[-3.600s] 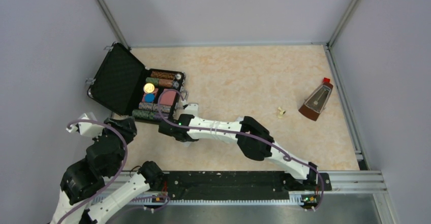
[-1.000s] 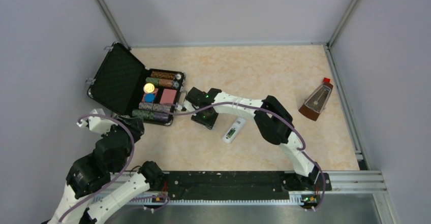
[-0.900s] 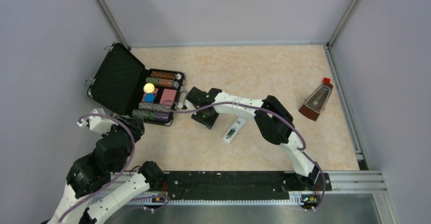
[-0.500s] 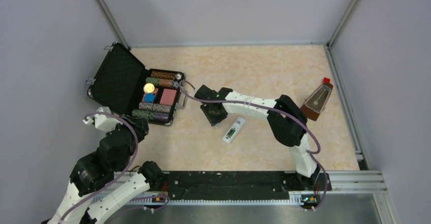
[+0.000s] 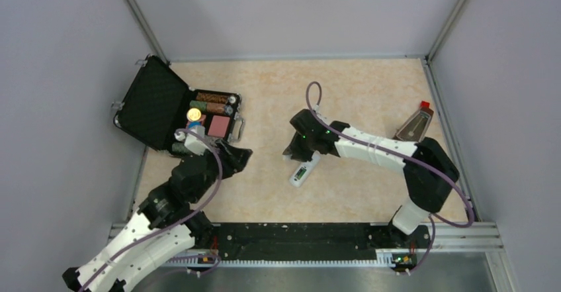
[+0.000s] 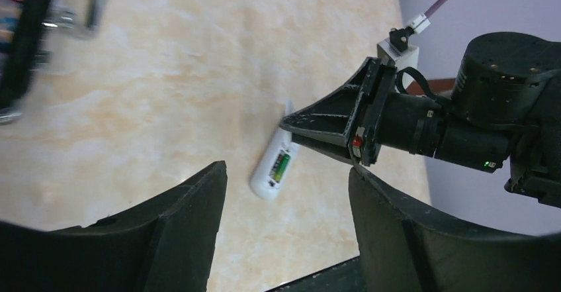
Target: Load the batteries into the remote control
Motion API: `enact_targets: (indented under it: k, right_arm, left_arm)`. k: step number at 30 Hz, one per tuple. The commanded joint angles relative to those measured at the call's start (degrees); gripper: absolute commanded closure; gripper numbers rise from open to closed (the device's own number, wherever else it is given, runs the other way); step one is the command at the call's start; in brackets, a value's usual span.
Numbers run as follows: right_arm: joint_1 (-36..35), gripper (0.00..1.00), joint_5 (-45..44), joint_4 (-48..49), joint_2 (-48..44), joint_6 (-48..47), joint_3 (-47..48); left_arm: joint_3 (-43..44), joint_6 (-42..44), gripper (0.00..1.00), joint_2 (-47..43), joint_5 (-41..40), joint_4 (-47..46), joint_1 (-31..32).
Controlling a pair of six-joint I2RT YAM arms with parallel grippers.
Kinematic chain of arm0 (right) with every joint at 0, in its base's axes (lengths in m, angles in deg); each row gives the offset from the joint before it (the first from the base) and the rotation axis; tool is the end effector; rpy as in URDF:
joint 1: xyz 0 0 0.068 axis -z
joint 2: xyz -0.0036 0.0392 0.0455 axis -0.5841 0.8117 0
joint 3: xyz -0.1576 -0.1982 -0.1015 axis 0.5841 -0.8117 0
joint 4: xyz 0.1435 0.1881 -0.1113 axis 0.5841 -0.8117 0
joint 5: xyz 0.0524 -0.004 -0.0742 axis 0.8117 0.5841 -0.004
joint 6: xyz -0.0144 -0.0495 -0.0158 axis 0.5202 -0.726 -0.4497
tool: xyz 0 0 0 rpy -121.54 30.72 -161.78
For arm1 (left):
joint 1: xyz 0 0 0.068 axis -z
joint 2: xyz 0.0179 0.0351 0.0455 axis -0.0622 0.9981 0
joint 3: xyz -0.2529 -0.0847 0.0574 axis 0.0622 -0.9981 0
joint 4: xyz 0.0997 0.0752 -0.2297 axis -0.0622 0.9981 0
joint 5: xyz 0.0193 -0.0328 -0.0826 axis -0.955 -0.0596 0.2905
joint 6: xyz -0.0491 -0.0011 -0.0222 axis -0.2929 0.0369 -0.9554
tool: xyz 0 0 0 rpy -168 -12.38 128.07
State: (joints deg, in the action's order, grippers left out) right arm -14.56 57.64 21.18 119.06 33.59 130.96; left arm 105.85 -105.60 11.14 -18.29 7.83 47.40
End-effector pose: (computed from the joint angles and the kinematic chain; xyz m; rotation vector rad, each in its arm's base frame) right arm 0.2284 0.2697 0.2216 0.4713 2.6602 0.6188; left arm 0.0807 -0.0594 0.3056 -0.3954 1.9312 -0.7662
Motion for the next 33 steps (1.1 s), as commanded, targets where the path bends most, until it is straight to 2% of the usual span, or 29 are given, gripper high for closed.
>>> enact_targets:
  k: [1,5,10,15,20,28,33]
  right_arm:
    - [-0.3,0.78,4.8,6.8,-8.4,20.1,-5.2]
    - [0.0,0.78,5.3,7.7,-13.6,26.0,-7.7]
    - [1.2,0.81,7.9,7.1,-18.2,29.8,-9.8]
    - [1.6,0.82,9.3,7.3,-19.8,32.6,-11.1]
    - [2.2,0.82,11.9,9.1,-19.4,34.6,-12.1]
    - [2.4,0.82,12.6,11.4,-18.8,36.6,-12.6]
    - [2.4,0.82,13.0,12.6,-17.7,37.1,-12.5]
  left_arm:
    - [-6.6,-0.1,0.27,5.1,16.0,-25.1,-0.2]
    - [-10.1,1.7,0.28,11.5,24.2,-38.4,-0.2]
    - [-8.4,4.7,0.32,16.0,24.7,-39.4,-0.1]
    - [-9.3,3.3,0.35,20.1,29.6,-48.8,-0.2]
    - [-7.4,4.0,0.36,24.0,28.9,-47.5,-0.1]
    - [-6.2,6.0,0.35,24.0,25.8,-43.7,-0.1]
    - [-5.9,5.4,0.39,25.7,25.0,-42.3,-0.1]
